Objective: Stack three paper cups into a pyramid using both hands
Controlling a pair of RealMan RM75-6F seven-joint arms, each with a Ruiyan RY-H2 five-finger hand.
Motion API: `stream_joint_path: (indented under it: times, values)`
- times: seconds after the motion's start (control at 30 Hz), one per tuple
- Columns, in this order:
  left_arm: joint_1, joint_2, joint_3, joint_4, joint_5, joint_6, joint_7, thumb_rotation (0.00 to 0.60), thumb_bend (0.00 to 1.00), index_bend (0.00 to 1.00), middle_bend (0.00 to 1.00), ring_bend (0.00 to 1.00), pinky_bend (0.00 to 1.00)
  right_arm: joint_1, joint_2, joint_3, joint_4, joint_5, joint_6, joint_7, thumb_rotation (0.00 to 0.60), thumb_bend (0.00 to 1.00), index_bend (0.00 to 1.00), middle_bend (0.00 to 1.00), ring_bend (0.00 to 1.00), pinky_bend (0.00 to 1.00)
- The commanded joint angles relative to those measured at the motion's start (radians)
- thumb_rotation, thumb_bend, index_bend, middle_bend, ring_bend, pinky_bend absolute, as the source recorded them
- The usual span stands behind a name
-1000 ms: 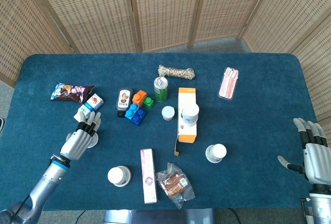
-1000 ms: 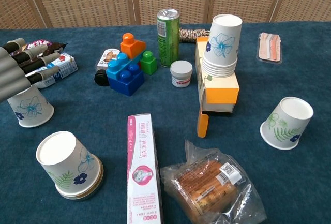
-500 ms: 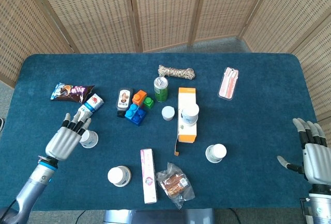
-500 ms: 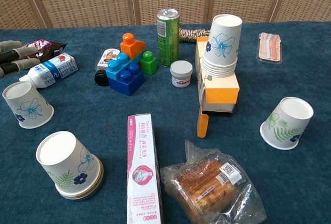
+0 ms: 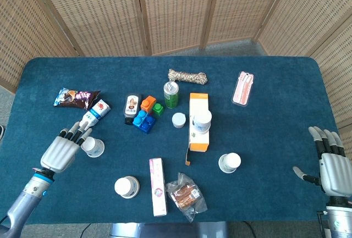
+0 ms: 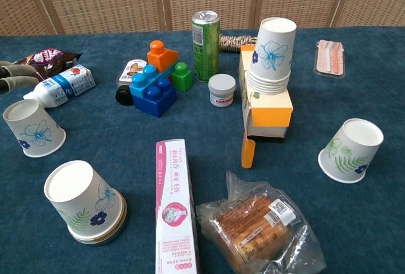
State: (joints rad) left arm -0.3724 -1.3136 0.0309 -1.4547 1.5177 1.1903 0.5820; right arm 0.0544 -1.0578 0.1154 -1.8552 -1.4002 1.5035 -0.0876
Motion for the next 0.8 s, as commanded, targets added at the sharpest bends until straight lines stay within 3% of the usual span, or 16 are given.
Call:
stream_joint_path:
  times: [0.03, 0.57, 0.8]
  values:
    - [-0.003, -0.017, -0.004, 0.010, -0.005, -0.006, -0.009, 0.600, 0.25, 0.06, 0.01, 0.14, 0.37, 0.000, 0.000, 0.000, 0.001, 0.000, 0.000, 0.001, 0.600, 0.05, 0.00, 0.00, 0.00, 0.00]
    - [-0.005, -0.100, -0.033, 0.050, -0.023, 0.027, 0.044, 0.600, 0.29, 0.35, 0.38, 0.46, 0.60, 0.000, 0.002, 0.000, 0.002, -0.001, -0.001, 0.009, 0.600, 0.05, 0.00, 0.00, 0.00, 0.00]
    - [-0.007, -0.117, -0.045, 0.058, -0.034, 0.035, 0.047, 0.600, 0.33, 0.40, 0.42, 0.50, 0.63, 0.000, 0.002, 0.000, 0.002, 0.001, -0.002, 0.011, 0.600, 0.05, 0.00, 0.00, 0.00, 0.00]
